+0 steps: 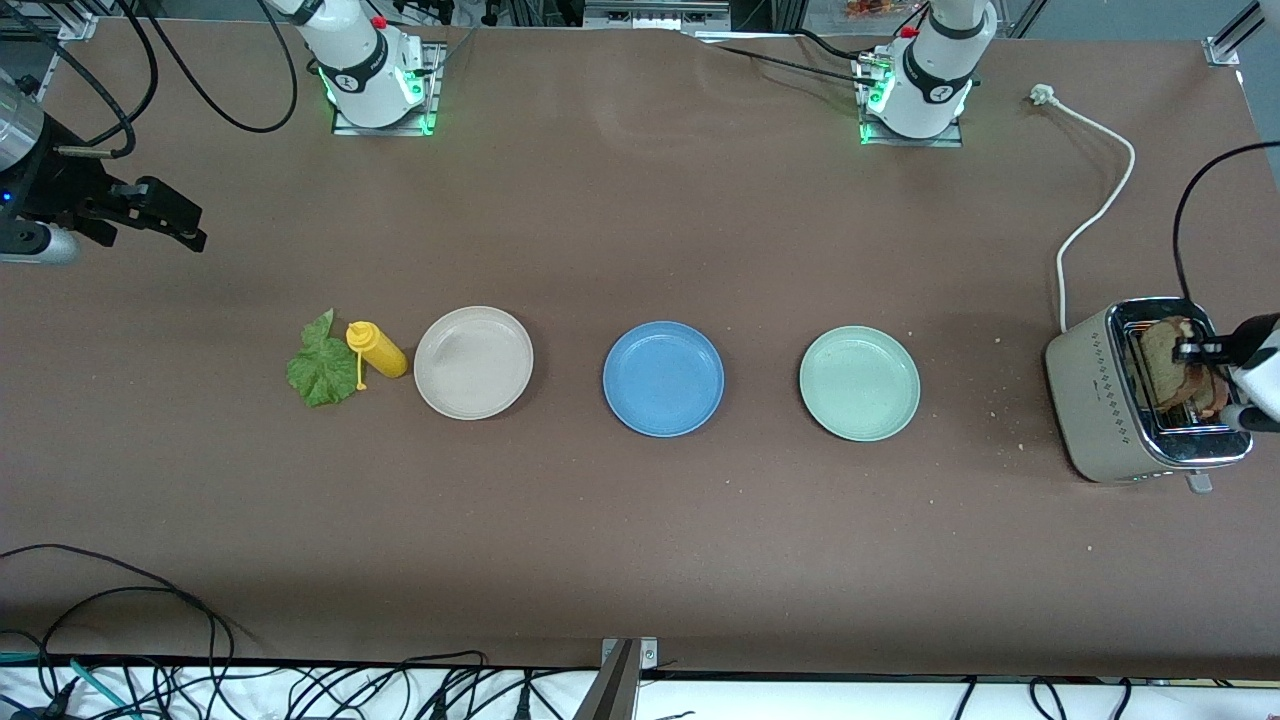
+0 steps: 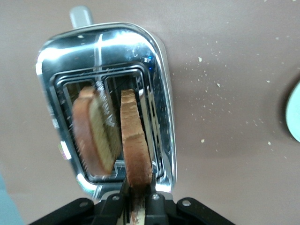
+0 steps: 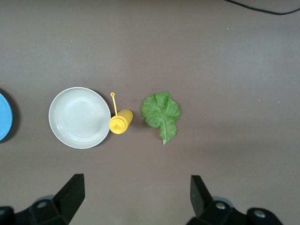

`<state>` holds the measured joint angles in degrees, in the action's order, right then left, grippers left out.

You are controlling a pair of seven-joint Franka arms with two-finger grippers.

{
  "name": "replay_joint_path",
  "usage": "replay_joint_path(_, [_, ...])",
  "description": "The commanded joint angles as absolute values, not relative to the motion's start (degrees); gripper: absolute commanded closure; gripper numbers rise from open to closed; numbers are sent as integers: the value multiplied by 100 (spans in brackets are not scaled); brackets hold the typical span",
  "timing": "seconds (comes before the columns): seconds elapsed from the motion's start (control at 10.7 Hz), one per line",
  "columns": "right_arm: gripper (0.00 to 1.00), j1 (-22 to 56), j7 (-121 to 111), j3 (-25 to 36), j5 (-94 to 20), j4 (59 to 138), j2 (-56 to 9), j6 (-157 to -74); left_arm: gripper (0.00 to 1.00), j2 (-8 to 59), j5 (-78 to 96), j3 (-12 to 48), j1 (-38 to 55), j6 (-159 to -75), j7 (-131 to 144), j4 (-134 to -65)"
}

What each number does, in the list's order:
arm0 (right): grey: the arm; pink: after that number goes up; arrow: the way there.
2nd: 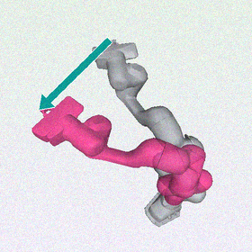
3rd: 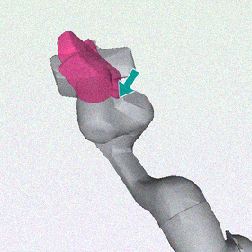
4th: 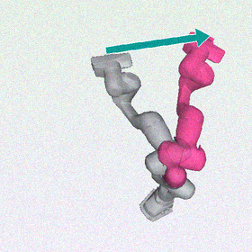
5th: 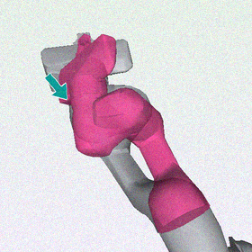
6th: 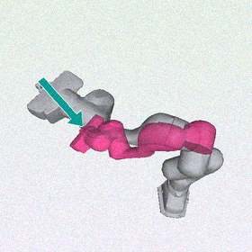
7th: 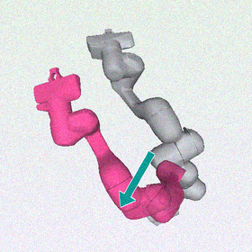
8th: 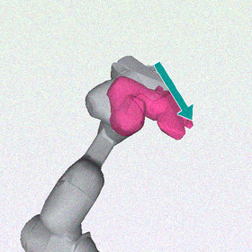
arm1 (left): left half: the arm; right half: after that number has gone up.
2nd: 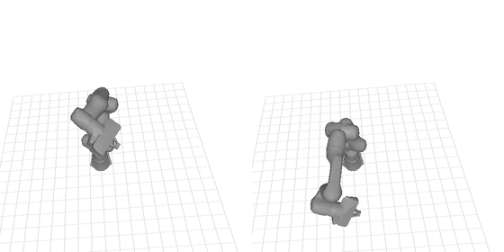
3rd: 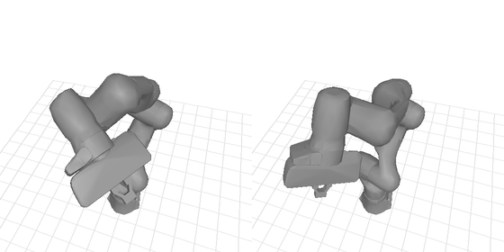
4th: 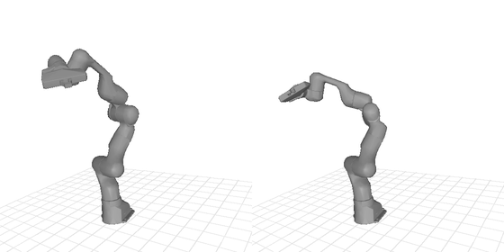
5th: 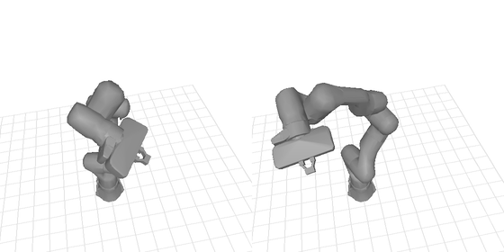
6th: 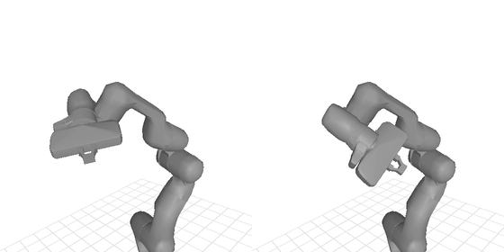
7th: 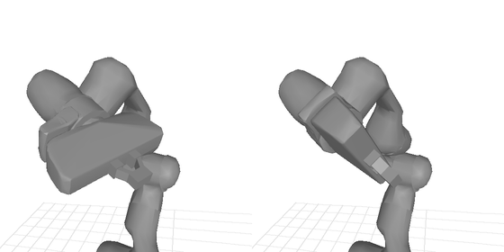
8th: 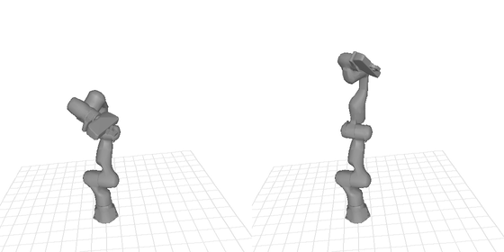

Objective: Make sandwich in blue plate with both arms
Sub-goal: 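Lift the toast slice out of the toaster with the left gripper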

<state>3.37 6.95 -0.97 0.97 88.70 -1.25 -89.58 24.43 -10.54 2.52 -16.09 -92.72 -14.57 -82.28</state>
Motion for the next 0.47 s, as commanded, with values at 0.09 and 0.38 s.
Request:
replay_joint_path(0.09, [0,343,694,-97,26,8780,-114,-8859,100,1803,-1099,351,-1547,-8316,-2116,-7806])
replay_joint_path(0.38, [0,343,694,-97,26,8789,-123,-8859,100,1723,-670,641,-1530,-7902,-2171,-7366])
